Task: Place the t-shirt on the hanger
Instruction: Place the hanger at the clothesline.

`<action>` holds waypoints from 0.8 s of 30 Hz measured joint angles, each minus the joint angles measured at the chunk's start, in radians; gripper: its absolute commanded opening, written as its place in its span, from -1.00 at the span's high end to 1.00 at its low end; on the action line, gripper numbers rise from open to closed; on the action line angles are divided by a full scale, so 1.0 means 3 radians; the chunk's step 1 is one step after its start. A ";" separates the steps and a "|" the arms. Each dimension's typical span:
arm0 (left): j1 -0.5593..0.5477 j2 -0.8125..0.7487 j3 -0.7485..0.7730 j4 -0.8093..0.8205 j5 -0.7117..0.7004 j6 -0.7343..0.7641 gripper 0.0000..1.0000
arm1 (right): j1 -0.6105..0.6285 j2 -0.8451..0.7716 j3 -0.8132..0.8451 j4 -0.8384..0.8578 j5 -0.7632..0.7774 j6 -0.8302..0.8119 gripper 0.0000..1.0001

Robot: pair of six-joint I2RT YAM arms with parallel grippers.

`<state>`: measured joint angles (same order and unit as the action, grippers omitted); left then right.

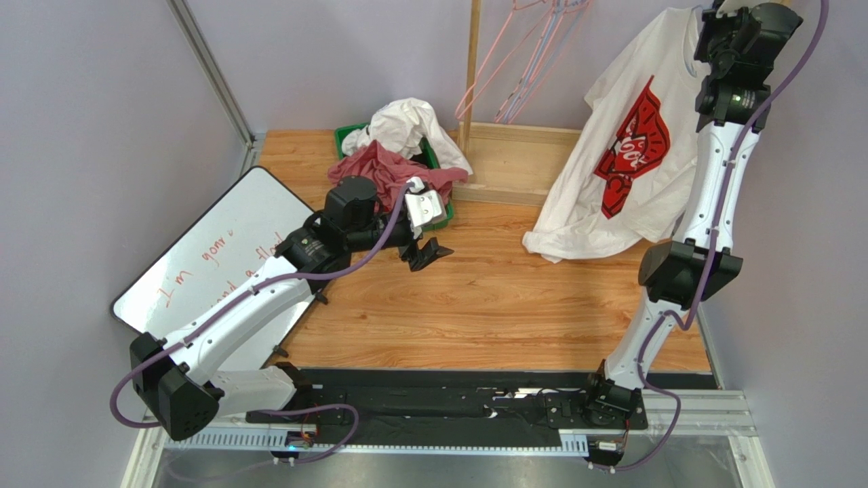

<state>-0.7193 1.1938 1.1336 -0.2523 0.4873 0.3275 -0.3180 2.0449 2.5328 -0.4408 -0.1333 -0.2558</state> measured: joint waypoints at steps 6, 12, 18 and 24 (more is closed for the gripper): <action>0.0000 0.0001 0.0000 -0.0042 0.0000 0.0015 -0.63 | -0.0182 -0.0011 -0.0064 0.0047 0.0099 0.0015 1.00; 0.0000 0.0001 0.0000 -0.0074 -0.0003 0.0052 -0.63 | -0.0231 -0.0018 -0.0163 0.0146 0.0107 -0.0014 0.87; 0.0000 0.0000 0.0000 -0.0146 -0.0038 0.0051 -0.64 | -0.0235 -0.0076 -0.0301 0.0181 0.0109 -0.0017 -0.19; 0.0052 -0.0001 0.0001 -0.0238 -0.0085 -0.0085 -0.68 | -0.0254 -0.0285 -0.0476 0.0132 0.0003 0.0094 -0.82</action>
<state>-0.7036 1.1934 1.1339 -0.3237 0.4618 0.3019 -0.3943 1.9594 2.3901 -0.4011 -0.1326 -0.2276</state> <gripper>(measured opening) 0.829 0.786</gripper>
